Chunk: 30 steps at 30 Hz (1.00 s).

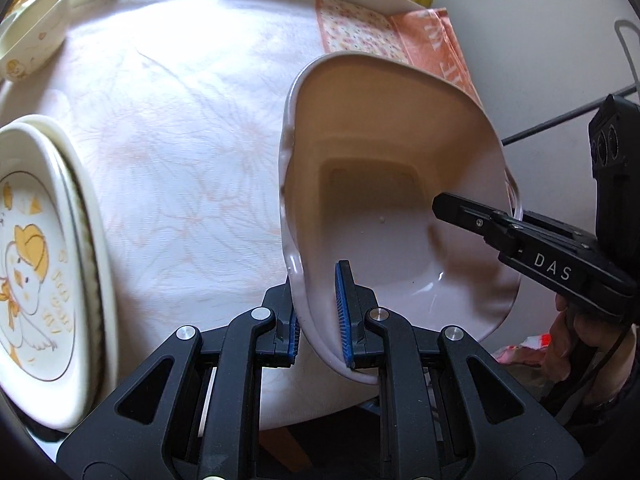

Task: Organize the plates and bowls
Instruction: 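Carry the pink dish beside the orange towel and release it, then grasp the rim of the cream duck-print bowl with the right gripper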

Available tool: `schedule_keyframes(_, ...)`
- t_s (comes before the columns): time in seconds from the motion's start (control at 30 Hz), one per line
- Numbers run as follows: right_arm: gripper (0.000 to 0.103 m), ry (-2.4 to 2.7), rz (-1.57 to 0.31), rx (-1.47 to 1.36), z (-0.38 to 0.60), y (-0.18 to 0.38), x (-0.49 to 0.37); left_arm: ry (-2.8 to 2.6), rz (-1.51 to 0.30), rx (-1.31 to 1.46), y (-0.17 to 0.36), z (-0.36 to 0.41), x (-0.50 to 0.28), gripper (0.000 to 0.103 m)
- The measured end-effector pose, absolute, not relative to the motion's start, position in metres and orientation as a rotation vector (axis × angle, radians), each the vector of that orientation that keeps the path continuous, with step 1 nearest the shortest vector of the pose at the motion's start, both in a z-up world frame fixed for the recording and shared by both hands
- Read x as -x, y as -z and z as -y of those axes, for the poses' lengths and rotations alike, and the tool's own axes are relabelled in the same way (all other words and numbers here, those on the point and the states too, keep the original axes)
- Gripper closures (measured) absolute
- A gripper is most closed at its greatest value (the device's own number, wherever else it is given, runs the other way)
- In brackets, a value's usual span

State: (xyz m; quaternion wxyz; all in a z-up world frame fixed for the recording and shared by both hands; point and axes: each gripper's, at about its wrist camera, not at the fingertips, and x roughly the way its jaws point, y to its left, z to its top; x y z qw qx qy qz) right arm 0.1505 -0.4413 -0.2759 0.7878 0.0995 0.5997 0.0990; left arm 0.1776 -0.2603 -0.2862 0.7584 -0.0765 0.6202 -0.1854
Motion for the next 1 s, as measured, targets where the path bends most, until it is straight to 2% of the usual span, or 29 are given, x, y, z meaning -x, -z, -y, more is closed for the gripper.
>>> schedule_keyframes(0.6, 0.088, -0.231, -1.292, -0.260, 0.450, 0.288, -0.149, 0.349, -1.329, -0.005, 0.291, 0.279, -0.183, 0.089)
schedule_keyframes(0.67, 0.088, -0.226, -1.289, -0.270, 0.450, 0.289, -0.149, 0.354, -1.342, -0.007, 0.292, 0.281, -0.184, 0.088)
schedule_keyframes(0.7, 0.087, -0.217, -1.289, -0.277, 0.451, 0.288, -0.149, 0.357, -1.349, -0.007, 0.293, 0.282, -0.184, 0.084)
schedule_keyframes(0.73, 0.083, -0.209, -1.288, -0.290, 0.453, 0.288, -0.149, 0.366, -1.354, -0.005, 0.294, 0.282, -0.184, 0.070)
schedule_keyframes(0.77, 0.070, -0.207, -1.284, -0.305, 0.455, 0.287, -0.149, 0.371, -1.353, -0.003, 0.294, 0.283, -0.184, 0.056)
schedule_keyframes(0.8, 0.049, -0.206, -1.280, -0.321, 0.457, 0.286, -0.148, 0.369, -1.339, -0.003, 0.292, 0.284, -0.183, 0.025)
schedule_keyframes(0.83, 0.039, -0.208, -1.275, -0.338, 0.459, 0.285, -0.148, 0.368, -1.317, -0.003, 0.288, 0.283, -0.181, 0.012)
schedule_keyframes(0.87, 0.024, -0.211, -1.269, -0.352, 0.461, 0.284, -0.148, 0.370, -1.291, -0.003, 0.283, 0.283, -0.179, 0.012)
schedule_keyframes(0.9, 0.020, -0.210, -1.262, -0.359, 0.462, 0.282, -0.147, 0.377, -1.282, -0.008, 0.280, 0.282, -0.177, 0.012)
schedule_keyframes(0.97, 0.019, -0.204, -1.249, -0.366, 0.463, 0.278, -0.146, 0.379, -1.277, -0.024, 0.277, 0.284, -0.176, 0.011)
schedule_keyframes(1.0, 0.013, -0.201, -1.243, -0.376, 0.464, 0.276, -0.146, 0.380, -1.278, -0.034, 0.275, 0.285, -0.175, 0.011)
